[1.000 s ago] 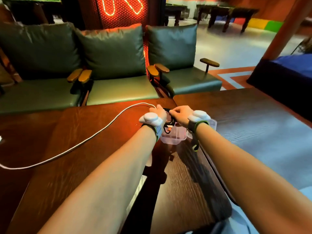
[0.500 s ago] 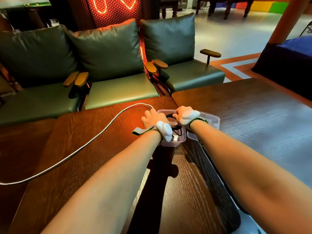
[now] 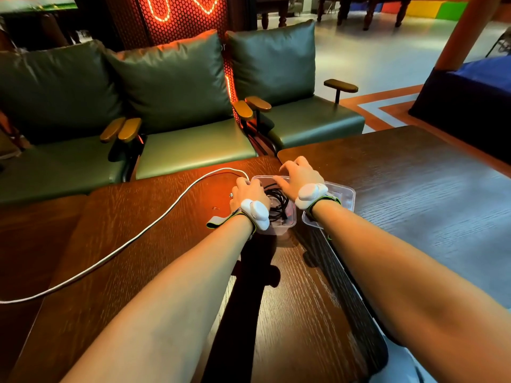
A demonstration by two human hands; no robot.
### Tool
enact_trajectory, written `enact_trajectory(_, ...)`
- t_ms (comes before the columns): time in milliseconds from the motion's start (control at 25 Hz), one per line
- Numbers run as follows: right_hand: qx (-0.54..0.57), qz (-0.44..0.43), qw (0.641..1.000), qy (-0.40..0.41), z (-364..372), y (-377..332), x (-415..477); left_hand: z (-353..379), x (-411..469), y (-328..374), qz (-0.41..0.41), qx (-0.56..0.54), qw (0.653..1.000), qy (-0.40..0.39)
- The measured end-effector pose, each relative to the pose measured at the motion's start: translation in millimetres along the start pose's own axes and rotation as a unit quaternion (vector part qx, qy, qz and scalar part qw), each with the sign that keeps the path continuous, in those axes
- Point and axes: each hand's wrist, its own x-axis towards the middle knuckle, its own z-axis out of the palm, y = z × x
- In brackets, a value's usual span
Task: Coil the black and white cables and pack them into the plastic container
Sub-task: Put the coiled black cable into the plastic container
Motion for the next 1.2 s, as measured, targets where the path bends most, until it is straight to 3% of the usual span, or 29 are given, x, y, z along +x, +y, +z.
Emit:
enact_trajectory(240, 0.038, -0.074, 0.996, -0.03, -14, -12, -12, -3, -2, -11, 0.03, 0.013, 0.999, -0.012)
enact_trajectory(400, 0.028, -0.066, 0.996, -0.049, -10, -10, -20, 3, -4, -10, 0.029, 0.016, 0.999, 0.004)
enact_trajectory(480, 0.024, -0.055, 0.995, -0.076, -10, -6, -18, 4, -4, -12, 0.036, 0.014, 0.999, 0.011)
enact_trajectory(680, -0.038, -0.046, 0.98, -0.19, -13, -5, -15, -6, -7, -17, 0.069, 0.028, 0.995, -0.062)
enact_trajectory(800, -0.077, -0.07, 0.974, -0.203, -13, -11, -15, -12, -14, -19, 0.089, 0.068, 0.993, -0.036)
enact_trajectory(960, -0.036, -0.082, 0.99, -0.109, -28, -28, -17, -31, -18, -11, 0.085, -0.027, 0.996, 0.014)
enact_trajectory(1040, 0.013, -0.077, 0.996, -0.048, -49, -39, -16, -44, -19, -7, 0.094, -0.134, 0.986, 0.018)
enact_trajectory(1200, 0.104, -0.097, 0.989, 0.039, -101, -70, -12, -77, -37, 8, 0.073, -0.404, 0.912, 0.018)
